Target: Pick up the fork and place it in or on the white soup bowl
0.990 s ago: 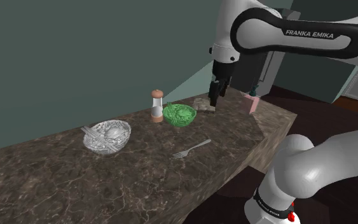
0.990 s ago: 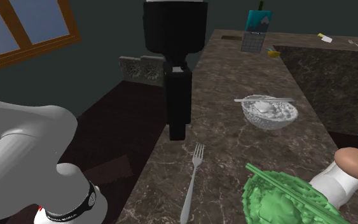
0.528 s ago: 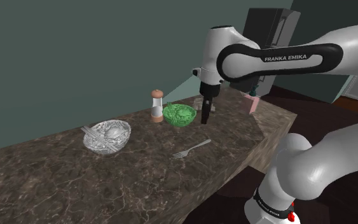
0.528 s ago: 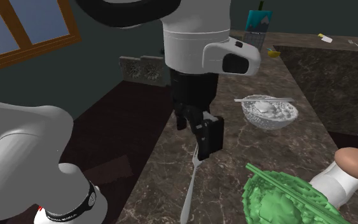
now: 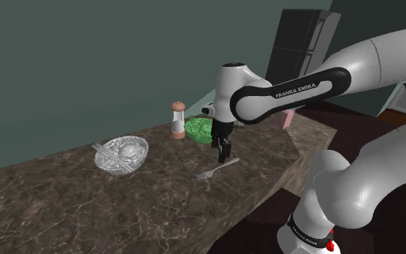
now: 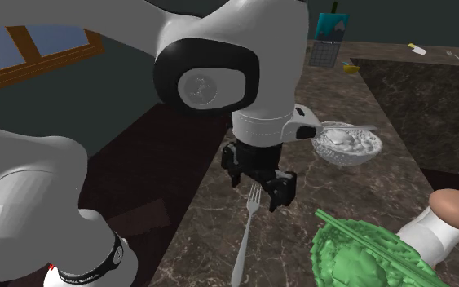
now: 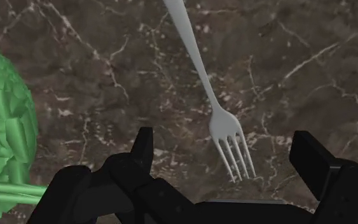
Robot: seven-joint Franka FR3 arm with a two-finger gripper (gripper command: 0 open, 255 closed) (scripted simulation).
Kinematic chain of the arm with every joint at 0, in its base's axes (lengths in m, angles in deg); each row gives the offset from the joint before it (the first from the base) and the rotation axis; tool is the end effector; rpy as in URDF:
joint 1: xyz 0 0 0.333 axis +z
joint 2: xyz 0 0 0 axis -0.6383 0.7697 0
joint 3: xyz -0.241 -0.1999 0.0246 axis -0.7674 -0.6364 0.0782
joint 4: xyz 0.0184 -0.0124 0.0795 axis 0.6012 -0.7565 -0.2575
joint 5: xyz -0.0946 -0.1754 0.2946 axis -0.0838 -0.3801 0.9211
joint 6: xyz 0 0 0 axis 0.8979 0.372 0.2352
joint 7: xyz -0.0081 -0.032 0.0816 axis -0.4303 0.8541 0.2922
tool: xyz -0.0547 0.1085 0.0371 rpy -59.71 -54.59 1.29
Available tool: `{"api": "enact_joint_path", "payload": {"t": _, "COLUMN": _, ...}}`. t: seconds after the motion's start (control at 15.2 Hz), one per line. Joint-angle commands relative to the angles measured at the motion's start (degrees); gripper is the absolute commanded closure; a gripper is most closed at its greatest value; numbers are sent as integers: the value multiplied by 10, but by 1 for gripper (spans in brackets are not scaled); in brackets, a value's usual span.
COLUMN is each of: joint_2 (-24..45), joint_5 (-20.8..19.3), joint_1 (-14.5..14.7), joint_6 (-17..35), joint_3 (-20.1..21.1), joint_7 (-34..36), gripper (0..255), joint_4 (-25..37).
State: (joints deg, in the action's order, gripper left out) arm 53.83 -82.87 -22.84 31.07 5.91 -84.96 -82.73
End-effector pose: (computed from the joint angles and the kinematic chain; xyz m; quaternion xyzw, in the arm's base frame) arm 0.3370 0.0416 0.4214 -0.9049 -0.4254 -0.0099 0.0066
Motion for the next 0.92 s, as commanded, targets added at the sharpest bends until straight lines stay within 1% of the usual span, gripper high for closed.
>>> {"api": "enact_joint_path", "payload": {"t": 0.0, "joint_2": 24, "joint_5": 7, "joint_1": 25, "joint_6": 39, "joint_3": -11, "joint_7": -55, "gripper": 0, "joint_4": -14}}
{"api": "enact_joint_path", "payload": {"t": 0.07, "joint_2": 37, "joint_5": 12, "joint_1": 36, "joint_6": 59, "joint_3": -16, "joint_7": -82, "gripper": 0, "joint_4": -22}}
{"api": "enact_joint_path", "payload": {"t": 0.13, "joint_2": 40, "joint_5": 13, "joint_1": 39, "joint_6": 63, "joint_3": -17, "joint_7": -88, "gripper": 0, "joint_4": -23}}
{"api": "enact_joint_path", "payload": {"t": 0.59, "joint_2": 81, "joint_5": 16, "joint_1": 43, "joint_6": 136, "joint_3": -22, "joint_7": -92, "gripper": 0, "joint_4": -54}}
{"api": "enact_joint_path", "payload": {"t": 0.86, "joint_2": 81, "joint_5": 16, "joint_1": 42, "joint_6": 136, "joint_3": -22, "joint_7": -92, "gripper": 0, "joint_4": -54}}
